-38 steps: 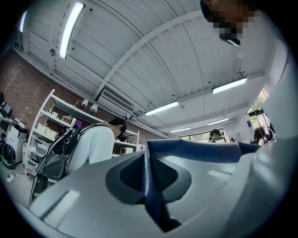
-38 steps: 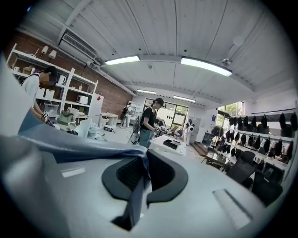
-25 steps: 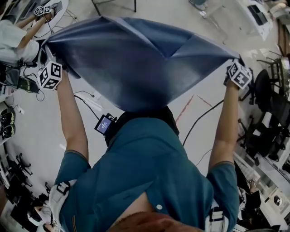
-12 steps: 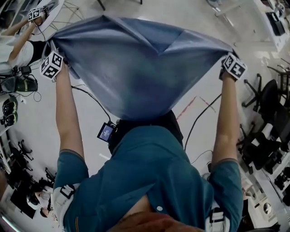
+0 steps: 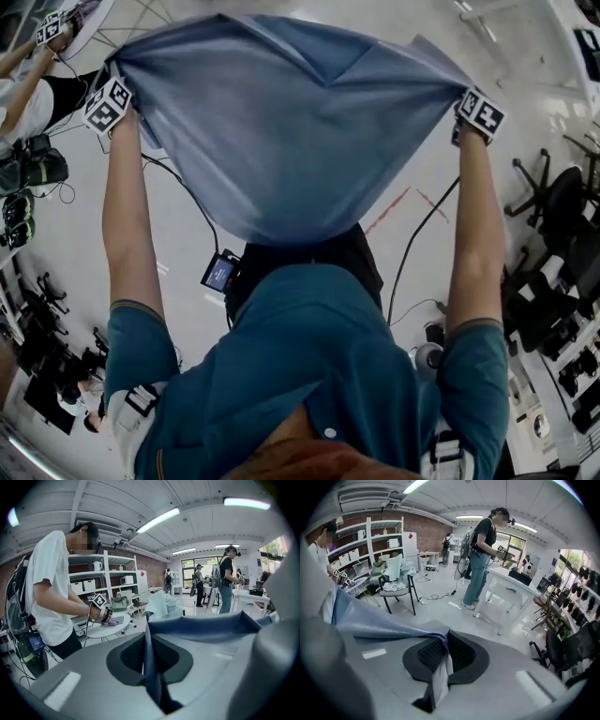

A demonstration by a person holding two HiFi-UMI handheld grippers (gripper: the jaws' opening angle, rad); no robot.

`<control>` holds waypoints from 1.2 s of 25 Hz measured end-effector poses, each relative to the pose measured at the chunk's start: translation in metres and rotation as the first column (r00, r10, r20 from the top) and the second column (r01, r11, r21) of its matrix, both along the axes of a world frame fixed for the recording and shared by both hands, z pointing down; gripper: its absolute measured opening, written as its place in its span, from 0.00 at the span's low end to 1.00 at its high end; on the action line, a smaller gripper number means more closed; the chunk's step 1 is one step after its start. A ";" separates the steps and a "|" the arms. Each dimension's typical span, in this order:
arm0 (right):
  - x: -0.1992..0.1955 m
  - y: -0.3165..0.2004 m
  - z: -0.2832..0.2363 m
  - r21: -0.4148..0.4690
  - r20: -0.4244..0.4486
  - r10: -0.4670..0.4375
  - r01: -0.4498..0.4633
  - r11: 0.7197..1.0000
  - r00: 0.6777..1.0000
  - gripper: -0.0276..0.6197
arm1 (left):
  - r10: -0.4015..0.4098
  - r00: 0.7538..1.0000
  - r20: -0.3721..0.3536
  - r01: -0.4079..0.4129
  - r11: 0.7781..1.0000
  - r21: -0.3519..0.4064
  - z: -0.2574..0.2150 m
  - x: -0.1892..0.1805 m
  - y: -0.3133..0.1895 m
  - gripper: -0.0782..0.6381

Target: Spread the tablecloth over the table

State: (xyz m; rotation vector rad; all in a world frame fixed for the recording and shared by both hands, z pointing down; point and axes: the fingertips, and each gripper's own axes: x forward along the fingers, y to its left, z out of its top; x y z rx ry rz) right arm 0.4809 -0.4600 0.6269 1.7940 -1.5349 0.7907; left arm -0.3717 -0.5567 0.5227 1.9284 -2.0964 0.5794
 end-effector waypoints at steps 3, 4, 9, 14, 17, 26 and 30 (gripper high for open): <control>0.003 0.000 0.026 -0.043 0.019 -0.005 0.006 0.999 1.000 0.06 | 0.012 1.000 -0.002 -0.012 0.998 -0.067 0.024 0.007 -0.003 0.11; 0.007 0.001 0.033 -0.056 0.031 -0.007 0.009 0.998 0.999 0.06 | 0.015 1.000 -0.005 -0.016 0.996 -0.093 0.031 0.013 -0.003 0.11; -0.004 0.006 0.075 -0.136 0.112 -0.063 0.078 0.988 0.992 0.07 | 0.048 0.999 0.015 -0.044 0.975 -0.216 0.066 0.022 0.000 0.18; -0.022 0.034 0.110 -0.223 0.172 -0.093 0.130 0.966 0.981 0.08 | 0.101 0.993 -0.067 -0.119 0.919 -0.376 0.113 0.022 0.021 0.47; -0.028 0.054 0.127 -0.260 0.195 -0.099 0.149 0.954 0.976 0.15 | 0.064 0.996 -0.056 -0.080 0.922 -0.378 0.125 0.008 0.041 0.47; -0.042 0.090 0.127 -0.277 0.171 -0.160 0.204 0.939 0.972 0.21 | -0.129 0.975 -0.179 0.035 0.892 -0.450 0.160 -0.038 0.108 0.60; -0.102 0.090 0.105 -0.199 0.161 -0.316 0.345 0.917 0.935 0.21 | -0.116 0.964 -0.239 -0.013 0.879 -0.477 0.166 -0.037 0.119 0.61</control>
